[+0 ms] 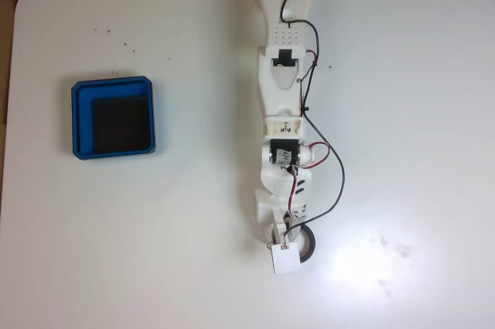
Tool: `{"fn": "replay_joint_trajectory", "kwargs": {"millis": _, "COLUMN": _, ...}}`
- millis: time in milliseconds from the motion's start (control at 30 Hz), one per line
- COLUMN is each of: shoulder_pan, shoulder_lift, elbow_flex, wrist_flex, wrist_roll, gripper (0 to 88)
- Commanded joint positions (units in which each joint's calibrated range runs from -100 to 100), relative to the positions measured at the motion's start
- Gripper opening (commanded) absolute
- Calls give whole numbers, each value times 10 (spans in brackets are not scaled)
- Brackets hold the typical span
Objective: Pick the black tape roll and drop it in the blue box
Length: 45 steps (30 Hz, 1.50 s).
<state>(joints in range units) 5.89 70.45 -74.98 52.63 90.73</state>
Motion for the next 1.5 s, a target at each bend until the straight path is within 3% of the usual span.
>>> {"fn": "replay_joint_trajectory", "kwargs": {"millis": 0, "shoulder_pan": 0, "shoulder_lift": -5, "elbow_flex": -39, "wrist_flex": 3, "wrist_roll": 3, "gripper": 139}}
{"fn": "replay_joint_trajectory", "kwargs": {"millis": 433, "shoulder_pan": 1, "shoulder_lift": -7, "elbow_flex": -38, "wrist_flex": 3, "wrist_roll": 3, "gripper": 9}}
{"fn": "replay_joint_trajectory", "kwargs": {"millis": 1067, "shoulder_pan": 14, "shoulder_lift": -103, "elbow_flex": -34, "wrist_flex": 8, "wrist_roll": 3, "gripper": 9}}
{"fn": "replay_joint_trajectory", "kwargs": {"millis": 1467, "shoulder_pan": 27, "shoulder_lift": -194, "elbow_flex": -35, "wrist_flex": 199, "wrist_roll": -1, "gripper": 9}}
